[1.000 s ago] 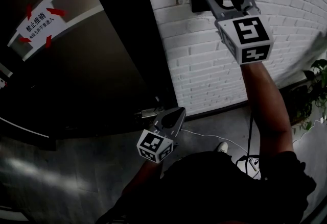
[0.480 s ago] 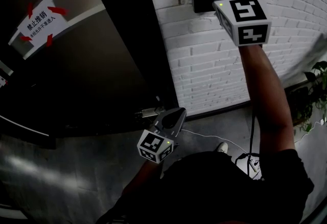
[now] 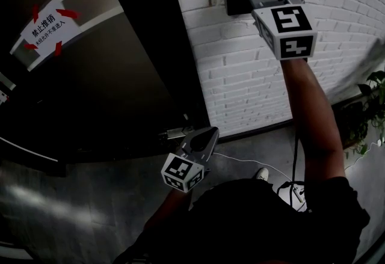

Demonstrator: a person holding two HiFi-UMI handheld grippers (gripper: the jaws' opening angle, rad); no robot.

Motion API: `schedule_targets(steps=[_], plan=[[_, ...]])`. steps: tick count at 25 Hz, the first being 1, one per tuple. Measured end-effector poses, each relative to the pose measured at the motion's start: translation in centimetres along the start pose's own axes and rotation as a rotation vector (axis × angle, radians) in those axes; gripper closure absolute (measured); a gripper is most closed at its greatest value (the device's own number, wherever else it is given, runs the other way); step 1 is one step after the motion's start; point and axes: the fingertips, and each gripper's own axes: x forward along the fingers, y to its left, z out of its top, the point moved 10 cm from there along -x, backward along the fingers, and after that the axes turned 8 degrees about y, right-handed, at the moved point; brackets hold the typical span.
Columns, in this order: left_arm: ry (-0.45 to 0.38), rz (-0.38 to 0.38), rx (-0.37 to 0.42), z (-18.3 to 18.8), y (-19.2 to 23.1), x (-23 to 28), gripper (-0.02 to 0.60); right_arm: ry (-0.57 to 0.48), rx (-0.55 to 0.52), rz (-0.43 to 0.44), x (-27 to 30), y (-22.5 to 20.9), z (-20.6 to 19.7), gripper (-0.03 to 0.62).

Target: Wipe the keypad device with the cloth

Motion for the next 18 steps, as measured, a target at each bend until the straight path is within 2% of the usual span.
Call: schedule_targets(steps=[18], plan=[[0.006, 0.000, 0.014, 0.2, -0.6, -0.1, 0.566, 0.071, 0.023, 0.028, -1.2, 1.6, -4.2, 0.450]])
